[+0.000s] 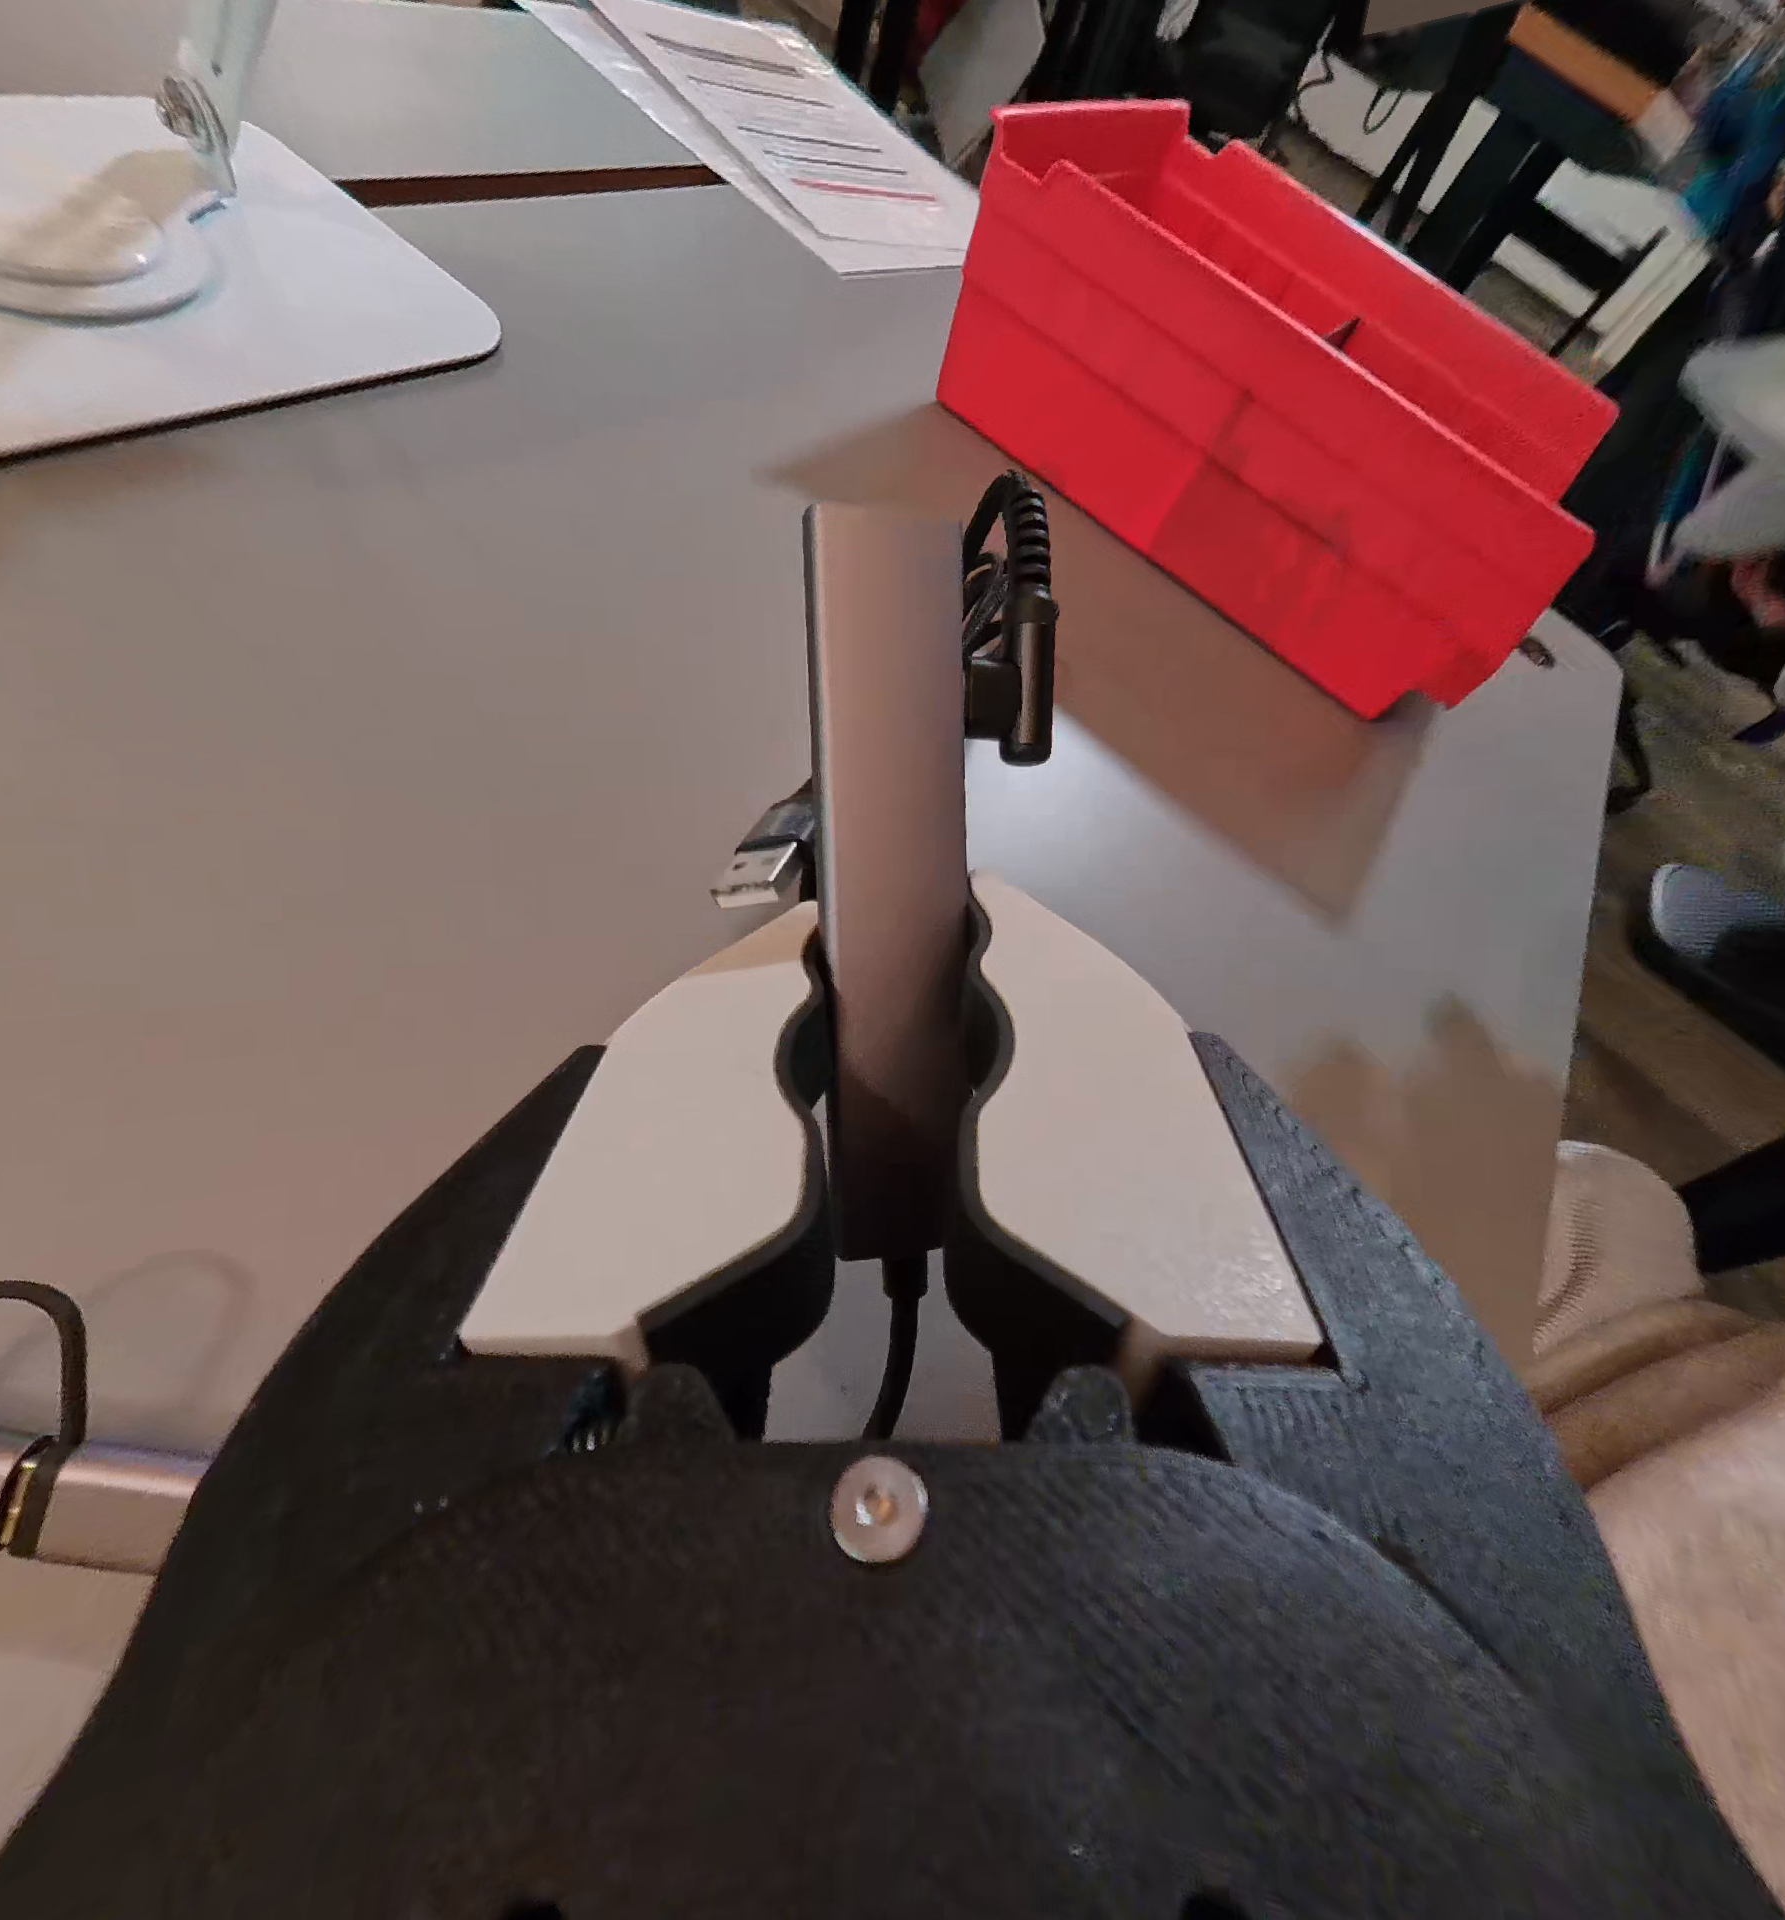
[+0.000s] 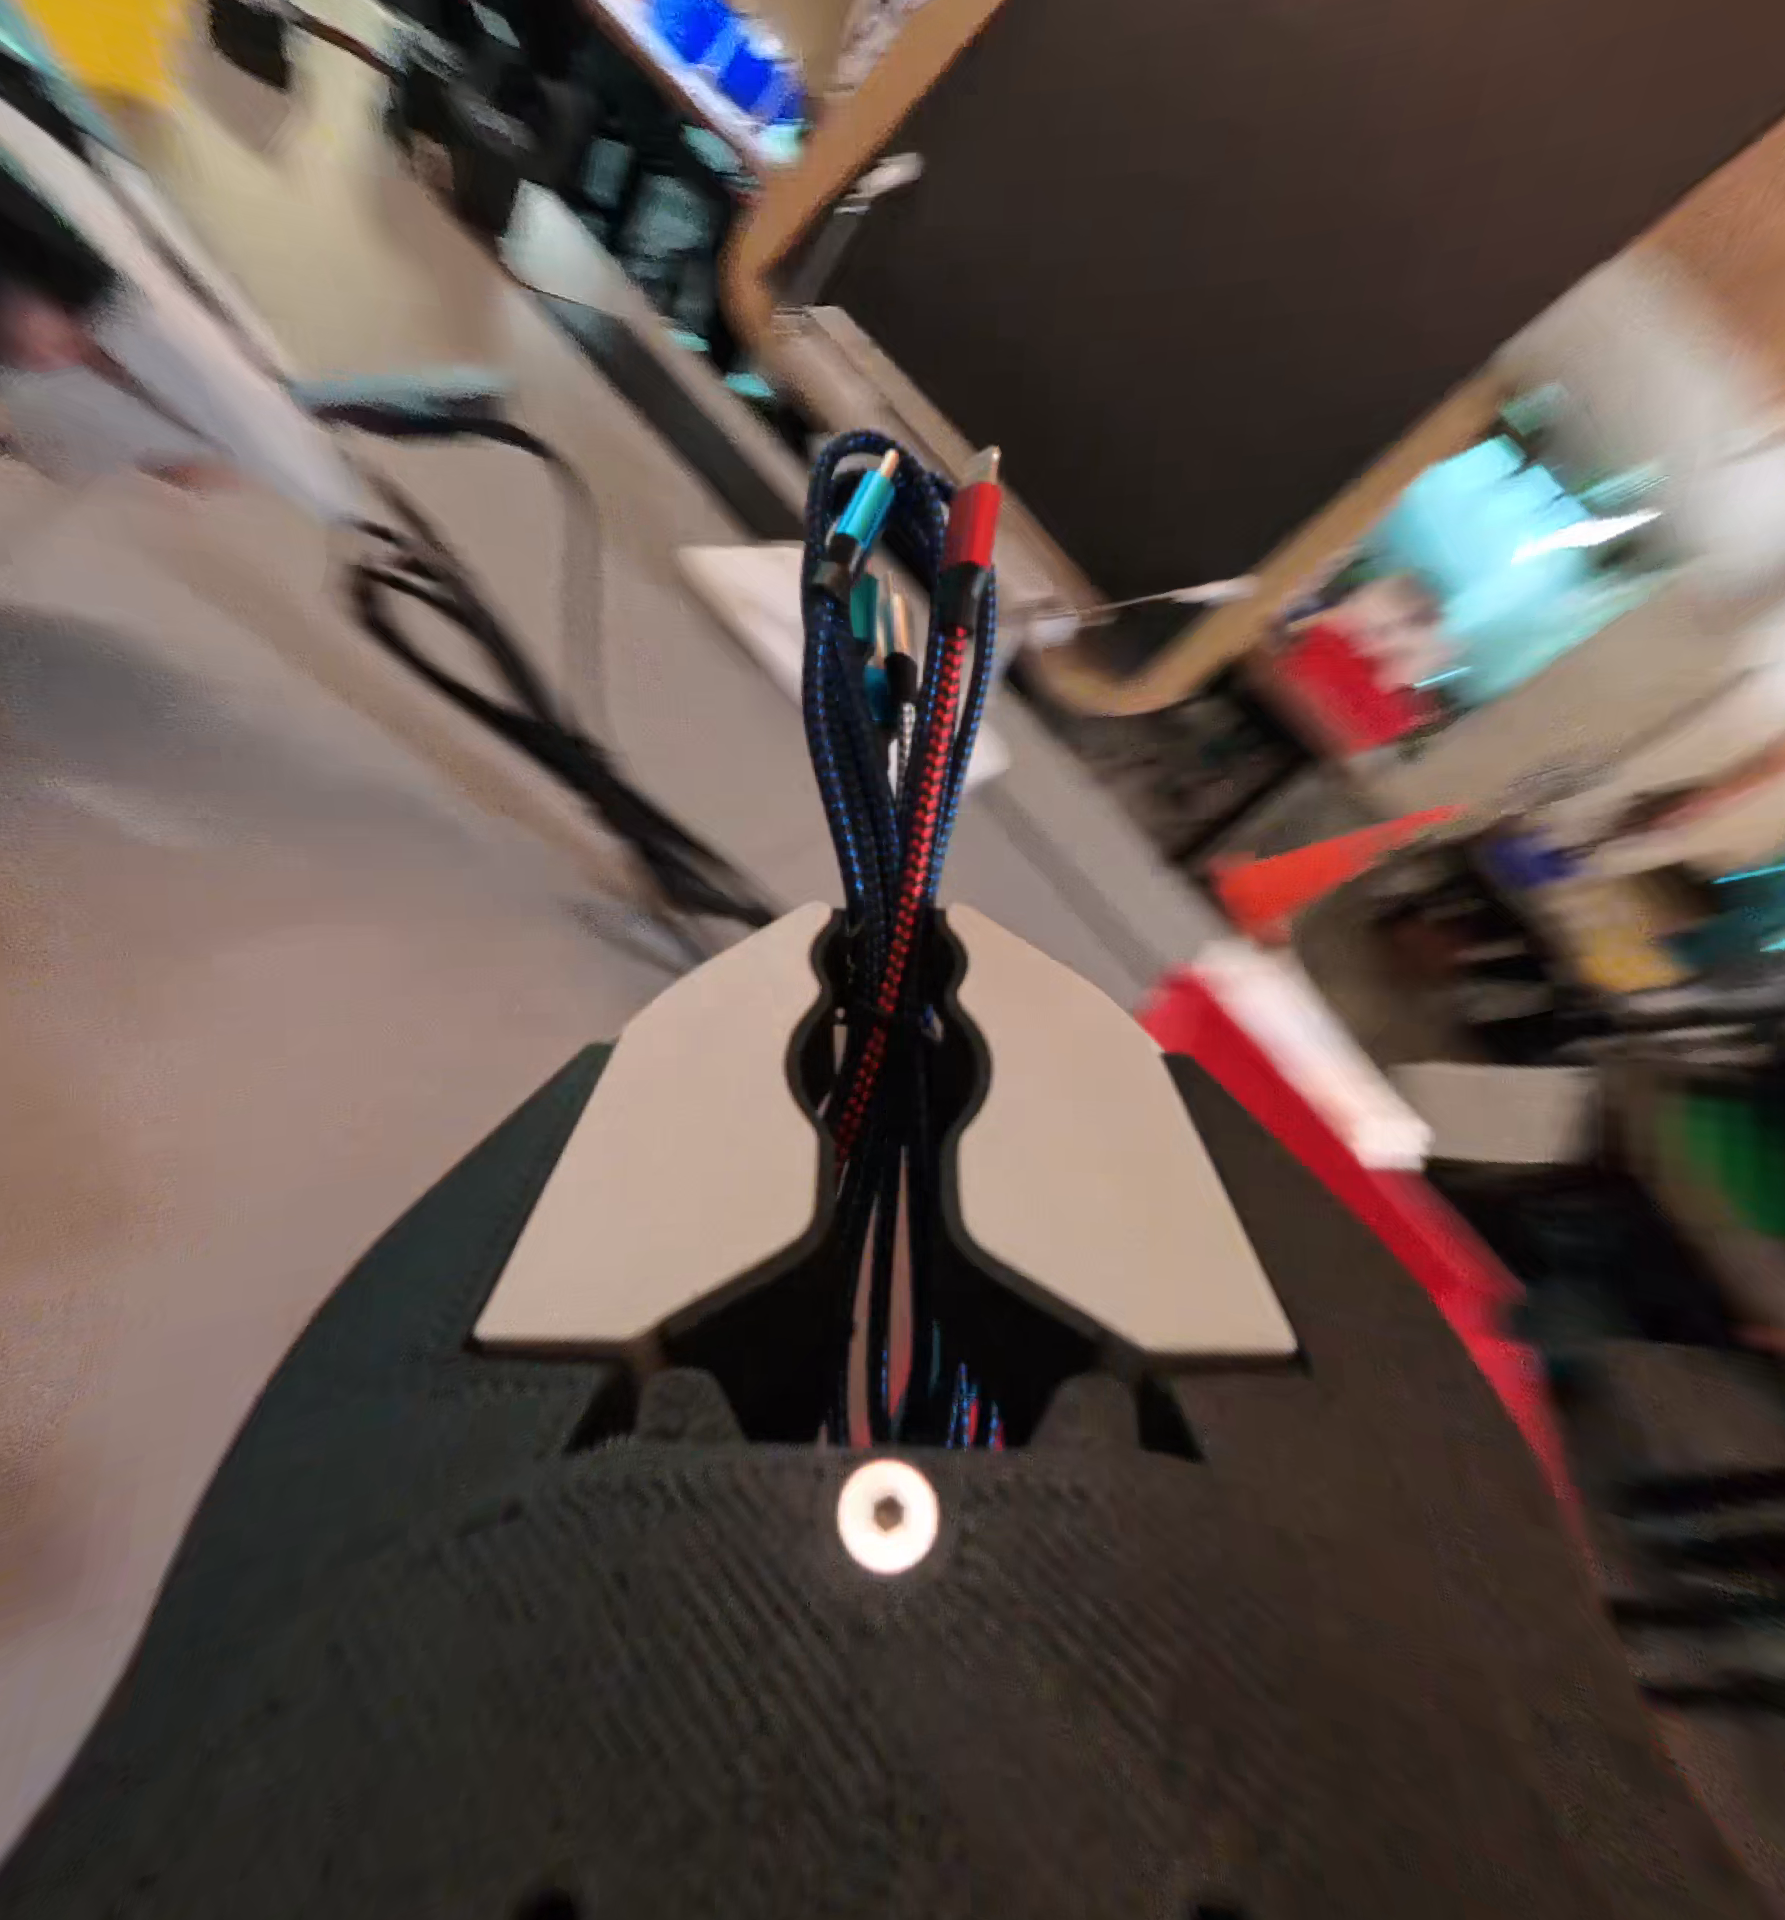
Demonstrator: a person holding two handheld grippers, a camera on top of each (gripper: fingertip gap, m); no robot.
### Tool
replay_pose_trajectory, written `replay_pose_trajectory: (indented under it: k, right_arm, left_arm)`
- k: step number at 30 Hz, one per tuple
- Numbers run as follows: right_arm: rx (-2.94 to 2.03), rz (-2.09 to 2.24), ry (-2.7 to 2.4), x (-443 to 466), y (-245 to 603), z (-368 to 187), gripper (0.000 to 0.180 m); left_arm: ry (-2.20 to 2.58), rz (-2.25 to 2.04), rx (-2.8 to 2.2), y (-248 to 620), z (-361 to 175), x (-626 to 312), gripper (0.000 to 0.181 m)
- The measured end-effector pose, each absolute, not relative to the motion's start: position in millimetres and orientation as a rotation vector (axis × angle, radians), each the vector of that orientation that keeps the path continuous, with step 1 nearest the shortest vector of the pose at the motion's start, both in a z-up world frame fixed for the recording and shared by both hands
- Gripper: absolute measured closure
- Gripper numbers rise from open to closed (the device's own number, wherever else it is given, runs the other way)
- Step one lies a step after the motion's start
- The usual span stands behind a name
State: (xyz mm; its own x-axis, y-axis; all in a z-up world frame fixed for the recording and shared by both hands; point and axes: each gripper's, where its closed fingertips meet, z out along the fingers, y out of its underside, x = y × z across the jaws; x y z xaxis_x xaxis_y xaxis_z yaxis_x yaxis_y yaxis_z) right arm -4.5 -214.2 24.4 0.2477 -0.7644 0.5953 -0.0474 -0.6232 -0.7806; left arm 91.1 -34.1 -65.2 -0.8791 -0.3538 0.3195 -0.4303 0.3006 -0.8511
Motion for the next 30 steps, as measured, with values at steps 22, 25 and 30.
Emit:
replay_pose_trajectory:
  k: [22,25,30]
  right_arm:
    - [-1.583,-1.332,0.815,-28,-354,72,0.127]
    - [-1.376,-1.084,0.689,-32,-270,99,0.141]
    - [-1.404,-0.746,0.724,-13,-159,62,0.130]
  left_arm:
    - [-2.314,1.640,0.778,-51,-60,71,0.157]
    - [-2.339,1.629,0.724,-59,-60,62,0.157]
    - [-2.501,1.619,0.548,-70,-61,40,0.157]
